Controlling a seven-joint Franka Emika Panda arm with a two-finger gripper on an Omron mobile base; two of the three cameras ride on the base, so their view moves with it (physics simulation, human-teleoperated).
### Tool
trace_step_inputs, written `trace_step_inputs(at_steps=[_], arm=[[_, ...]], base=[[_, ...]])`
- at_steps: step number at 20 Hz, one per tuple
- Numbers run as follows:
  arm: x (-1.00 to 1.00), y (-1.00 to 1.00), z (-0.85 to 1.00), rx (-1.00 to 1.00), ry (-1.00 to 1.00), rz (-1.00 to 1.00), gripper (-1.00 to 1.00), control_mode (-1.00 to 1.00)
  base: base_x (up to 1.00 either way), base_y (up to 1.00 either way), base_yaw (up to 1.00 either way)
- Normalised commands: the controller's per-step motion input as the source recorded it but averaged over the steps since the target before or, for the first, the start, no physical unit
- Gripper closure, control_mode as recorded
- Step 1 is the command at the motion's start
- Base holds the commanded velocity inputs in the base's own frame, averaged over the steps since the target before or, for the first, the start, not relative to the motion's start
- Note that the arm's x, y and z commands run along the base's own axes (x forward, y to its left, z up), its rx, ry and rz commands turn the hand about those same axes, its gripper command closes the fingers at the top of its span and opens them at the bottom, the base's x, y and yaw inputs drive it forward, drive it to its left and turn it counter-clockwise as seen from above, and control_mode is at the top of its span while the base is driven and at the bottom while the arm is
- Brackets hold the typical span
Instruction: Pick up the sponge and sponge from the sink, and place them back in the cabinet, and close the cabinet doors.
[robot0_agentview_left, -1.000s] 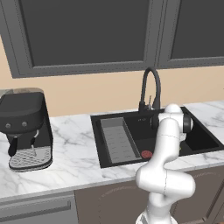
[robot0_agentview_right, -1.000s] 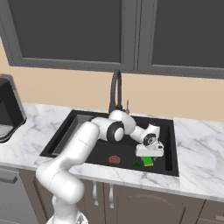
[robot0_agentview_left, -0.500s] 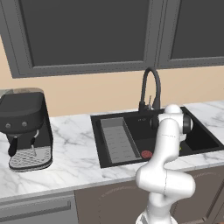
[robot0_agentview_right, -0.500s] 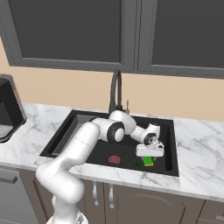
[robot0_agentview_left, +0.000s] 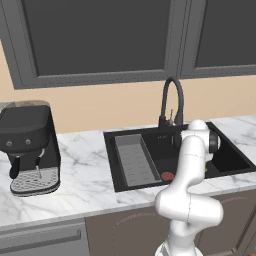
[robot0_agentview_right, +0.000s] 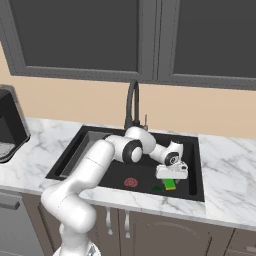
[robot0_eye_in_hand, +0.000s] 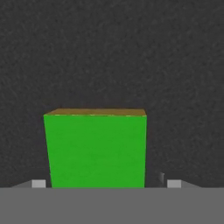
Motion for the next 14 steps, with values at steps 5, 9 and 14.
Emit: trace_step_inputs(at_steps=[5, 9, 14], arm=[[0.0, 0.0, -0.21, 0.0, 0.0, 0.0, 1.0, -1.0], [-0.08, 0.0, -0.27, 0.0, 0.0, 0.0, 1.0, -1.0], [-0.04, 0.0, -0.22, 0.0, 0.0, 0.0, 1.0, -1.0]], base=[[0.0, 0.0, 0.0], [0.0, 0.0, 0.0], [0.0, 0.0, 0.0]])
